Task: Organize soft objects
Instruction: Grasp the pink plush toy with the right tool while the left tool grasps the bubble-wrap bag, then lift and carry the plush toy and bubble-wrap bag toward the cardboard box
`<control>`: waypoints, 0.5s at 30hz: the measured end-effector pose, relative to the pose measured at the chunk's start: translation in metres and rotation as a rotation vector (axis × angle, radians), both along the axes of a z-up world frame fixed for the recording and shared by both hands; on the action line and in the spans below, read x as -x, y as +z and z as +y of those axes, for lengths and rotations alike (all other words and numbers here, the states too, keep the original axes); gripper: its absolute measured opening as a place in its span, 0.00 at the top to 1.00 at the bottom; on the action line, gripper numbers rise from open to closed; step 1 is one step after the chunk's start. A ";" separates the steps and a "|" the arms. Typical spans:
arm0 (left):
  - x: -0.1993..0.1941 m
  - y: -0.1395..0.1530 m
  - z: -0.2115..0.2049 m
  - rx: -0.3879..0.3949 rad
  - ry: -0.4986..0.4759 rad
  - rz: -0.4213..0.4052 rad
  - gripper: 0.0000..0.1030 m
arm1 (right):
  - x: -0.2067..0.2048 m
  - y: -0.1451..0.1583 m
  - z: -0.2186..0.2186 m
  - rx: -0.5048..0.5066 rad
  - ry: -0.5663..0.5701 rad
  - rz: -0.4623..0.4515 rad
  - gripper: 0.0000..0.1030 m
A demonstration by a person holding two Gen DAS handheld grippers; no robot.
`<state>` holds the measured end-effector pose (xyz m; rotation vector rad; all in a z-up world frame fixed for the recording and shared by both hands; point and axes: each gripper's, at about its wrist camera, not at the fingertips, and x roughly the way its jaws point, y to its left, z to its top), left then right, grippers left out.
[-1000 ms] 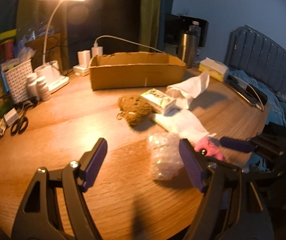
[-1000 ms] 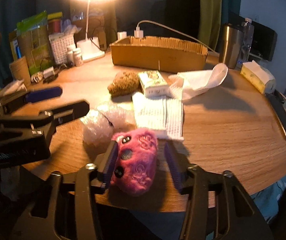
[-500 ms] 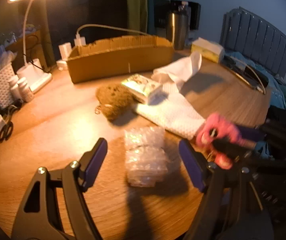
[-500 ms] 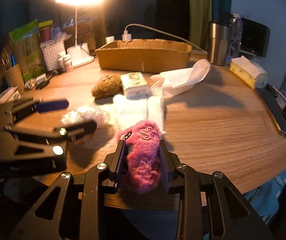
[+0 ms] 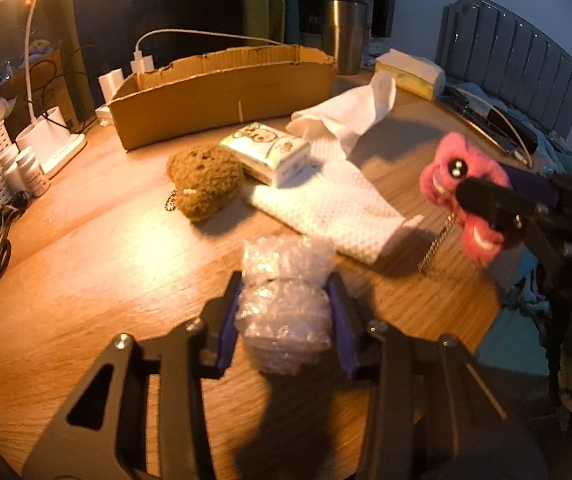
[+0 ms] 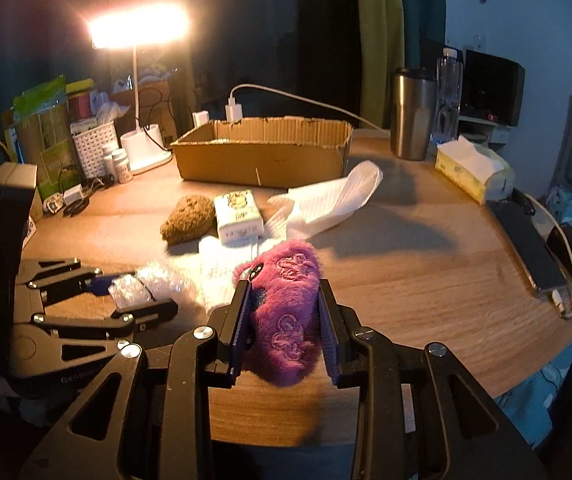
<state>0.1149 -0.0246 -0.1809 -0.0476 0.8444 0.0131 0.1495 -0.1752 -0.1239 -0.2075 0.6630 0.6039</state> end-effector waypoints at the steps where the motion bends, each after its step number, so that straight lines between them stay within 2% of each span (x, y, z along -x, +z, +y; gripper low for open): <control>1: 0.000 0.001 0.000 0.004 -0.001 -0.003 0.61 | -0.001 0.002 0.000 -0.001 0.000 -0.004 0.68; 15: 0.010 0.036 0.015 0.047 0.028 -0.103 0.61 | -0.004 0.030 0.005 -0.012 0.003 -0.072 0.67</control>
